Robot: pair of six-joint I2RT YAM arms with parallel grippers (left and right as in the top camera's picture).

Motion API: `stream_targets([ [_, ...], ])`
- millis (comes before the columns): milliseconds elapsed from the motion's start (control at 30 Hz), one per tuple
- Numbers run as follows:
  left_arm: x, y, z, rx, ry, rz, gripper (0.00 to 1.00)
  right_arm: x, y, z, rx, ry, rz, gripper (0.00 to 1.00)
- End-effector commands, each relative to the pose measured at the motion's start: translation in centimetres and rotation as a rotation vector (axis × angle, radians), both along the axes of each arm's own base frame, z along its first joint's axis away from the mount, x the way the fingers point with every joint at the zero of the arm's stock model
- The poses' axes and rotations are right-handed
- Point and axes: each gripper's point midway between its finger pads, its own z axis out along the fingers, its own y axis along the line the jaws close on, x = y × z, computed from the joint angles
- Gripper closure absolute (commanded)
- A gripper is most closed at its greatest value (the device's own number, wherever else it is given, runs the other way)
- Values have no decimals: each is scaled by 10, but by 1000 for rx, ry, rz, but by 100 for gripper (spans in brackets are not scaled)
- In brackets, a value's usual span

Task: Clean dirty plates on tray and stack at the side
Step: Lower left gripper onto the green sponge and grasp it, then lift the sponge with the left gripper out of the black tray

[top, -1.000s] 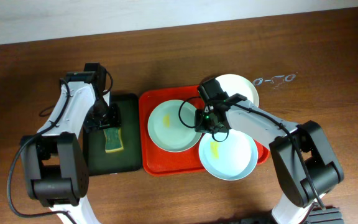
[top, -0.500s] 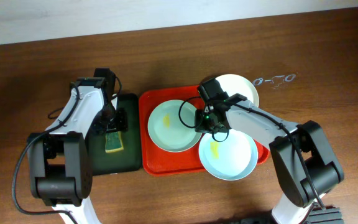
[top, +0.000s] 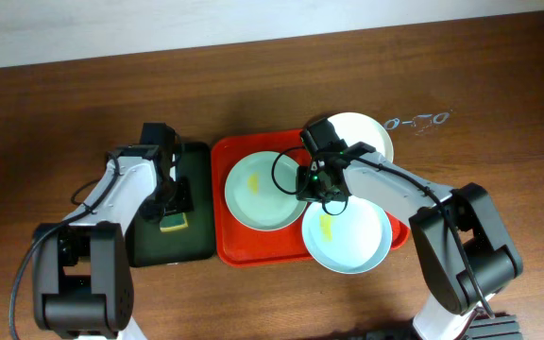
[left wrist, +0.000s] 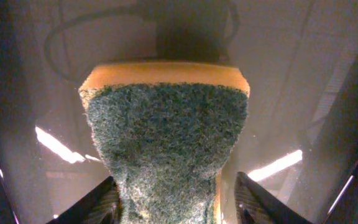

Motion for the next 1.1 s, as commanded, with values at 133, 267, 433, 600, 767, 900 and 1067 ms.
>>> stream_targets([
  [133, 4, 1, 4, -3, -26, -13, 48, -4, -9, -8, -39, 19, -5, 95],
  [267, 7, 3, 5, 11, -38, -12, 57, -4, -9, -8, -39, 19, -5, 95],
  [433, 8, 4, 5, 19, -43, -12, 81, -4, -9, -8, -39, 19, -5, 95],
  [600, 9, 4, 5, 18, -48, -12, 98, -4, -9, -8, -39, 19, -5, 95],
  [767, 10, 5, 5, 21, -52, -11, 63, -4, -9, -8, -39, 19, -5, 95],
  [900, 15, 8, 5, 42, -70, -10, 56, -4, -9, -8, -39, 19, -5, 95],
  [1067, 18, 7, 2, 40, -78, -9, 71, -4, -9, -8, -39, 19, -5, 95],
])
